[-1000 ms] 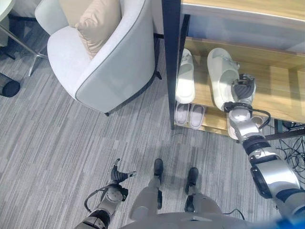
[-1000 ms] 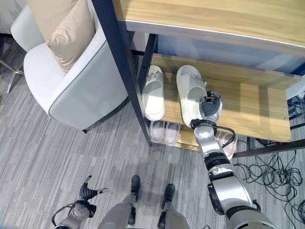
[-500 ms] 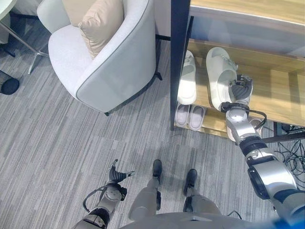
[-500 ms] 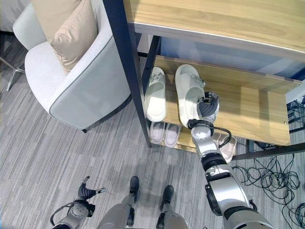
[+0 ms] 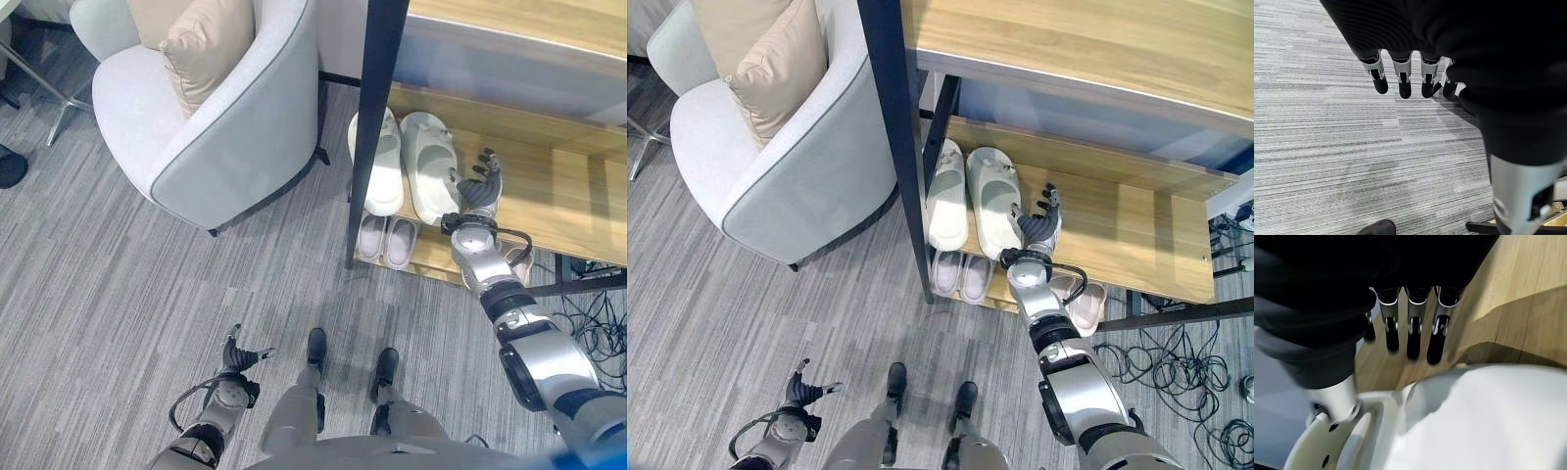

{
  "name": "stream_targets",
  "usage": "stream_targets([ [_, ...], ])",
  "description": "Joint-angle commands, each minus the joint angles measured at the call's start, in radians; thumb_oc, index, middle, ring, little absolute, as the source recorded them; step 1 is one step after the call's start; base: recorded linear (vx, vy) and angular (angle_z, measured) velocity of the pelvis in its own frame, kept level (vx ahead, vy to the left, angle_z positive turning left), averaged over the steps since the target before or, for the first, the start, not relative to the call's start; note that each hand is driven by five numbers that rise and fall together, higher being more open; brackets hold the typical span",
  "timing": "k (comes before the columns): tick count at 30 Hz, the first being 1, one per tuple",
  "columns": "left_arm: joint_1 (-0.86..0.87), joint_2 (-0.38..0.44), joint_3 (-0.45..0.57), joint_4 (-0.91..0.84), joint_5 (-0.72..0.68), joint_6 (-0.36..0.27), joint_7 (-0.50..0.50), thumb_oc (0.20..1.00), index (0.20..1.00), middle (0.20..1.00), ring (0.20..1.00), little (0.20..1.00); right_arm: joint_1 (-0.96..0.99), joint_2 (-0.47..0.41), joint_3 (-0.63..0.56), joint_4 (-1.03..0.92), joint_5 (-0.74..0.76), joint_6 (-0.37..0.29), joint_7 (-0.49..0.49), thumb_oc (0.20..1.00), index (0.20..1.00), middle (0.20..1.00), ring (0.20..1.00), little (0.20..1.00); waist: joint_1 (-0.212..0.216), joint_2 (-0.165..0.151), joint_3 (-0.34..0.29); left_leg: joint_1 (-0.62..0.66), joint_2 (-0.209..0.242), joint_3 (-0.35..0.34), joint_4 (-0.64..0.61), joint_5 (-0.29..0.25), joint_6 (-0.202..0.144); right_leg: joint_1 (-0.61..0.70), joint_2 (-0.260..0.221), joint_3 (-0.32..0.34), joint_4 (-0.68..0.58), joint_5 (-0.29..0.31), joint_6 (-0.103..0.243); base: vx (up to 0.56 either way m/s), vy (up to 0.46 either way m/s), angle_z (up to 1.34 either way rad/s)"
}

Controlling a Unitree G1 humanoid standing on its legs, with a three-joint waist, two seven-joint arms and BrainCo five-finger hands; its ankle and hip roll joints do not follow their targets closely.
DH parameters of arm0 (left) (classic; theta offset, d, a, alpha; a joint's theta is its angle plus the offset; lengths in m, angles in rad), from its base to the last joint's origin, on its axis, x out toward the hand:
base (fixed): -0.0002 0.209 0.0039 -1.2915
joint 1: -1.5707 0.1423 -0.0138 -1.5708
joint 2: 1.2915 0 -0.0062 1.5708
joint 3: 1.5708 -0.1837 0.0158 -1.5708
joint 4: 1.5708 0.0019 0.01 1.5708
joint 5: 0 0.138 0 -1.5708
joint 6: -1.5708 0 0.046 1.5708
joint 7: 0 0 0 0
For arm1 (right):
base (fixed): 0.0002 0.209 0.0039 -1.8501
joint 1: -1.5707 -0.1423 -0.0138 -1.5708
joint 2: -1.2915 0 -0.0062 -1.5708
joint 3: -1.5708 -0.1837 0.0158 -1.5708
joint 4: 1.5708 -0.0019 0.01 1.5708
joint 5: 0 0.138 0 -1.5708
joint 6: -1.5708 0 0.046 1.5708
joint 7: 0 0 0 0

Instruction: Arrange the slippers neatly on the shoe rack.

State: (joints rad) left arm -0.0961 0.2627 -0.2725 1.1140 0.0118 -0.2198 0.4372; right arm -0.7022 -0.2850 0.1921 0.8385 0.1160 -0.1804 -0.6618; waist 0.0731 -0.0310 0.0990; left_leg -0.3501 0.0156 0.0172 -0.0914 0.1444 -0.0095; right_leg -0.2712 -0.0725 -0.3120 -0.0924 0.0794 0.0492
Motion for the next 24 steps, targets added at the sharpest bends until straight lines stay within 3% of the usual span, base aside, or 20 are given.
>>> stream_targets([
  [1, -0.037, 0.018, 0.021, 0.068, -0.007, 0.004, 0.020, 1.000, 1.000, 1.000, 1.000, 1.000, 0.005, -0.013, -0.022, -0.072, 0.026, -0.041, -0.021, 1.000, 1.000, 1.000, 1.000, 1.000, 0.013, -0.026, 0.009, 0.024, 0.001, -0.017, 0.004, -0.092, -0.085, 0.056, -0.101, 0.013, 0.005, -0.017, 0.123, 0.00, 0.000, 0.00],
  [13, -0.037, -0.003, 0.047, 0.069, -0.002, 0.025, 0.030, 1.000, 1.000, 1.000, 1.000, 1.000, 0.215, 0.061, -0.085, -0.288, 0.041, -0.097, -0.062, 1.000, 1.000, 1.000, 1.000, 1.000, -0.019, -0.018, -0.003, 0.046, 0.001, -0.009, 0.004, -0.108, -0.078, 0.069, -0.103, 0.015, 0.005, -0.021, 0.123, 0.00, 0.000, -0.01],
  [24, -0.022, -0.004, 0.056, 0.054, 0.016, 0.022, 0.028, 1.000, 1.000, 1.000, 1.000, 1.000, 0.328, 0.096, -0.037, -0.379, 0.064, -0.132, 0.019, 1.000, 1.000, 1.000, 1.000, 1.000, -0.028, -0.013, -0.005, 0.055, 0.004, -0.006, 0.004, -0.109, -0.076, 0.074, -0.102, 0.014, 0.005, -0.024, 0.121, 0.00, 0.000, 0.00],
])
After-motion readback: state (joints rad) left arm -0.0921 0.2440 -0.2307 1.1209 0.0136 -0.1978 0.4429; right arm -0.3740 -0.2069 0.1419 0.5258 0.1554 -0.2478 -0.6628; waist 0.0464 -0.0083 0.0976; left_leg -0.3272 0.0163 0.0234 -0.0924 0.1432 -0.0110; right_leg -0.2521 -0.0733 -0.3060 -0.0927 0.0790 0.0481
